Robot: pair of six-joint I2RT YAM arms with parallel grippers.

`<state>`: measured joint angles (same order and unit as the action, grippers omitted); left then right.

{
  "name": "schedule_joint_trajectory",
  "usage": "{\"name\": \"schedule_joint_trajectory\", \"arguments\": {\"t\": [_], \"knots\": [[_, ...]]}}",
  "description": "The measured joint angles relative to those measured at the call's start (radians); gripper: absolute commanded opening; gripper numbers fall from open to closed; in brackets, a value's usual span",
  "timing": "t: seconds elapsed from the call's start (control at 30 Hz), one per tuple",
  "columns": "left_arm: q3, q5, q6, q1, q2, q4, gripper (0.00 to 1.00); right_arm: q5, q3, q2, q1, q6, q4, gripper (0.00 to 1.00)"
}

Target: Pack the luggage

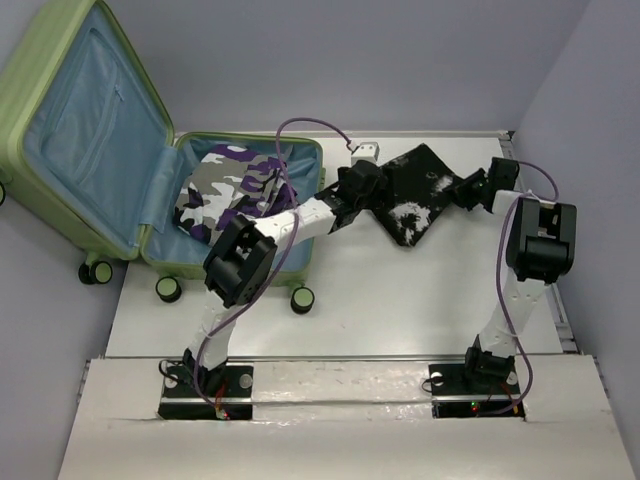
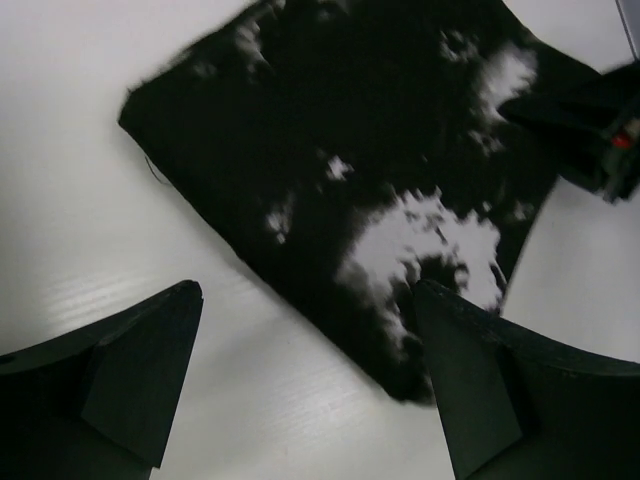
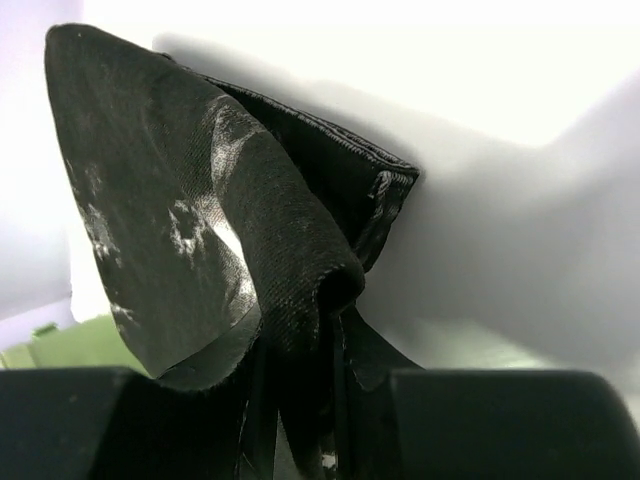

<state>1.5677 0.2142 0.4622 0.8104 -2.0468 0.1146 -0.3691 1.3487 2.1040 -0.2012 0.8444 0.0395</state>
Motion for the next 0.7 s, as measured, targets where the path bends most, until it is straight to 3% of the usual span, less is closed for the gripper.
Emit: {"name": "schedule_joint_trajectory", "arguments": {"t": [0.27,0.53,0.7], "knots": [[0.363,0.006,0.010,-0.089,-0.277,-0.124,0.99,0.041,-0.281,-0.227,-0.038,-0.025,0.033,0.07],[0.386,-0.010,0.023,-0.092,-0.319,-0.171,0.99,0.058,-0.389,-0.303,-0.041,-0.036,0.068,0.07],[0.400,-0.058,0.034,-0.084,-0.367,-0.177,0.93,0.058,-0.412,-0.317,-0.045,-0.037,0.088,0.07]]}}
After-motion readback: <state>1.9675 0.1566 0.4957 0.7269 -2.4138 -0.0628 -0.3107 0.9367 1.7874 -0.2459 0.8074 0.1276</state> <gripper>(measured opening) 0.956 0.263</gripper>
